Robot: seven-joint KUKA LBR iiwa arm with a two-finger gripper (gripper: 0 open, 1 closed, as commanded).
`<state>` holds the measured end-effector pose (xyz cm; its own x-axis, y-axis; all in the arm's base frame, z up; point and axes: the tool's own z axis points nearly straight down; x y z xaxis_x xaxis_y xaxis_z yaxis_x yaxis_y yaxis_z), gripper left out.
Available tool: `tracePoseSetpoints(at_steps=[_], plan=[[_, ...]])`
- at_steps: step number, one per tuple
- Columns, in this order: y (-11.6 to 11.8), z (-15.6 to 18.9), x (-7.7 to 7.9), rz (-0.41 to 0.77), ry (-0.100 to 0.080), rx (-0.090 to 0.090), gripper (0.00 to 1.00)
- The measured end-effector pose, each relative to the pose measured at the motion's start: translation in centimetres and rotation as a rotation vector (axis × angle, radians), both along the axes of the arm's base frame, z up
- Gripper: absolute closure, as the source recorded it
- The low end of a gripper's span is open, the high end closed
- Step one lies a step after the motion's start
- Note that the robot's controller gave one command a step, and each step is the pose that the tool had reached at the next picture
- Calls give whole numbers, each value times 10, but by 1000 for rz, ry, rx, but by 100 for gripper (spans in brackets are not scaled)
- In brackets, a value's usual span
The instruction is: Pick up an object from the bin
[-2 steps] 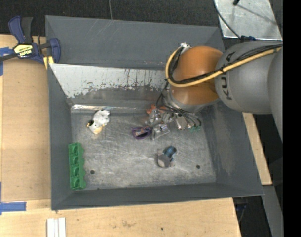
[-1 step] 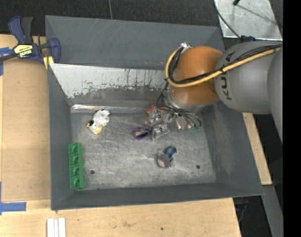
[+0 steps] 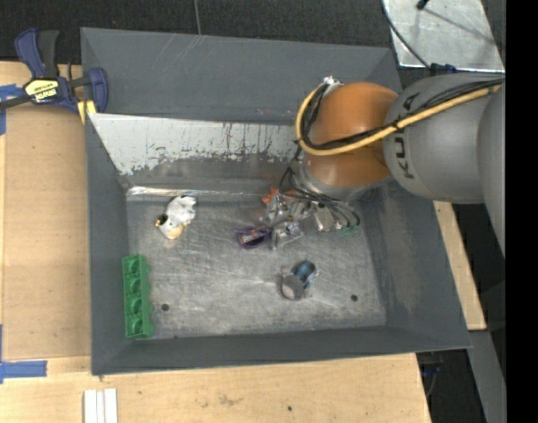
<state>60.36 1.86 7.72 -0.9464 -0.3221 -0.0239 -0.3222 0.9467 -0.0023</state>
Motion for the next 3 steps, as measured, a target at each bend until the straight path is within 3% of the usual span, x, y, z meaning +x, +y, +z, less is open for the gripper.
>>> tracePoseSetpoints(at_steps=[3], plan=[[0, 0, 0, -1, 0, 0, 100]])
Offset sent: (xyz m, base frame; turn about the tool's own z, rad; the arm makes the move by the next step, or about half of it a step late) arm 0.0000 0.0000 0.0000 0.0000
